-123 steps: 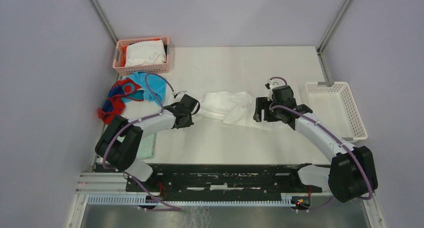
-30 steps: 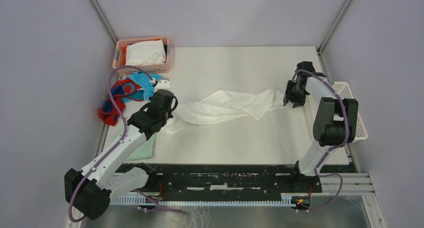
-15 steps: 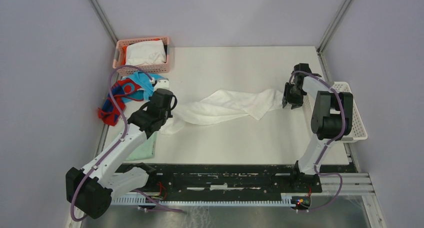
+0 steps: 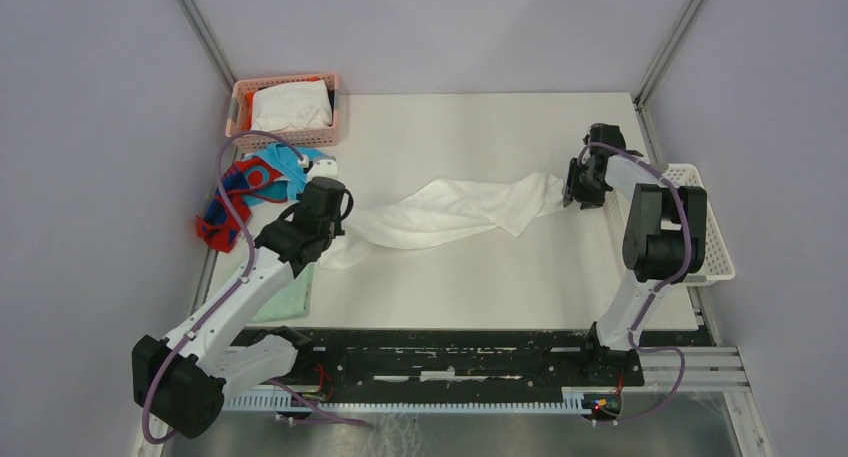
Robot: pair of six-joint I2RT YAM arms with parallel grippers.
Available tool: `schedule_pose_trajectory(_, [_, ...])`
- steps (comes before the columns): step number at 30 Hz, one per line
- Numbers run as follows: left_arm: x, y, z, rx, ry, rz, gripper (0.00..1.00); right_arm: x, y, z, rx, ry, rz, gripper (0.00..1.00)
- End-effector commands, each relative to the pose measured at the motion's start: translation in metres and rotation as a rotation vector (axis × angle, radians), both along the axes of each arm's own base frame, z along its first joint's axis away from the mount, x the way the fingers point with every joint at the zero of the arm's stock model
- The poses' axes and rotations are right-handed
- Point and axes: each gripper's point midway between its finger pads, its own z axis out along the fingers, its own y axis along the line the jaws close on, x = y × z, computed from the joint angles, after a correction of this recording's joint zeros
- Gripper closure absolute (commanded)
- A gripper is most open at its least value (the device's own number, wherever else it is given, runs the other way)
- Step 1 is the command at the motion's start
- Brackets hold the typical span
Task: Roll the towels
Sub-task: Flatten out the towel at the center of the board.
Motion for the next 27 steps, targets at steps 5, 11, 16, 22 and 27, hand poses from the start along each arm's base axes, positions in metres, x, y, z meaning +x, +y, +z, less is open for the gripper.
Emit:
schedule_pose_trajectory(5, [0.010, -0.001, 0.012, 0.000, -0.048, -0.012, 0.97, 0.030, -0.003, 0.025, 0.010, -0.140, 0.004, 0.48])
schedule_pose_trajectory(11, [0.010, -0.001, 0.012, -0.001, -0.049, -0.013, 0.97, 0.032, 0.003, 0.012, 0.044, -0.115, 0.014, 0.48])
schedule_pose_trajectory(16, [0.010, 0.000, 0.012, 0.000, -0.050, -0.010, 0.97, 0.022, 0.001, -0.003, 0.040, -0.037, -0.001, 0.53])
schedule_pose_trajectory(22, [0.010, 0.001, 0.012, -0.003, -0.050, -0.005, 0.97, 0.003, -0.005, -0.018, 0.012, 0.062, -0.040, 0.73])
schedule_pose_trajectory(27, [0.014, 0.006, 0.017, -0.012, -0.056, 0.028, 0.97, -0.001, -0.012, 0.009, -0.027, 0.058, -0.075, 0.92])
